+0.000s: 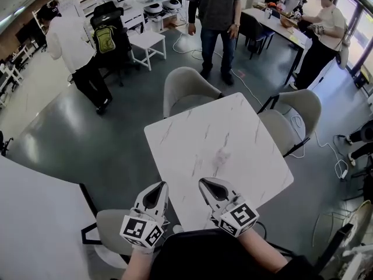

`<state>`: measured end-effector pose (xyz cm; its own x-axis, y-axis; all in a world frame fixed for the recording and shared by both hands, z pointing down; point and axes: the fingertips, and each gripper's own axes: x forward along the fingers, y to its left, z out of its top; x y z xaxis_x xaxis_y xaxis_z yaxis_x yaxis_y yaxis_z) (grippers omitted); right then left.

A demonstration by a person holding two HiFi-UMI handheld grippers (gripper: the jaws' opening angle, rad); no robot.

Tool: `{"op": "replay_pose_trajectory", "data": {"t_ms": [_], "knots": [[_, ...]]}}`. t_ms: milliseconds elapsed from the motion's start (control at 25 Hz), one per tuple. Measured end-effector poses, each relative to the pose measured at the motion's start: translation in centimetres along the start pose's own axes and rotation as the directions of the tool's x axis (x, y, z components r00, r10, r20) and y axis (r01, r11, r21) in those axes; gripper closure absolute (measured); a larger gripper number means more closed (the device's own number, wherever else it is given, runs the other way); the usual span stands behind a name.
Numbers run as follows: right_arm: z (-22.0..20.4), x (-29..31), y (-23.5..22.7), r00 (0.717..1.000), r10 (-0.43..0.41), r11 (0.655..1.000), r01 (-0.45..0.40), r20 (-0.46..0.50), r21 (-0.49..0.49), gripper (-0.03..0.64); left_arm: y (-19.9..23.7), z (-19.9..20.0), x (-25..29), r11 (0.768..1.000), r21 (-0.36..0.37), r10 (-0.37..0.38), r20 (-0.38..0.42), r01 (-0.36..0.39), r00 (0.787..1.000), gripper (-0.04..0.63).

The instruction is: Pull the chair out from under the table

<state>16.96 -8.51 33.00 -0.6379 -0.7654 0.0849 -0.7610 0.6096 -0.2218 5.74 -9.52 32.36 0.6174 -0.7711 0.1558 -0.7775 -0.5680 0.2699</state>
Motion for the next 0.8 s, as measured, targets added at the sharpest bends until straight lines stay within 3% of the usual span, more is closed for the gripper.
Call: {"op": "replay_pose_trajectory", "data": {"t_ms": [280,800], "knots": [[0.0,-0.1,0.8,1.0,-0.002,0.998,0.001,-0.017,-0.068,0.604,0.0,-0.3,-0.4,1.0,0.001,0.009,-0.011,-0.009,1.0,0.591],[-0.4,0.2,1.3,0.999,0.018,0.999,-0.019,-0.032,-0.047,0.604,0.1,-0.7,-0.5,1.0,0.011,0.022,-0.016,-0.022,1.0,0.591]]}}
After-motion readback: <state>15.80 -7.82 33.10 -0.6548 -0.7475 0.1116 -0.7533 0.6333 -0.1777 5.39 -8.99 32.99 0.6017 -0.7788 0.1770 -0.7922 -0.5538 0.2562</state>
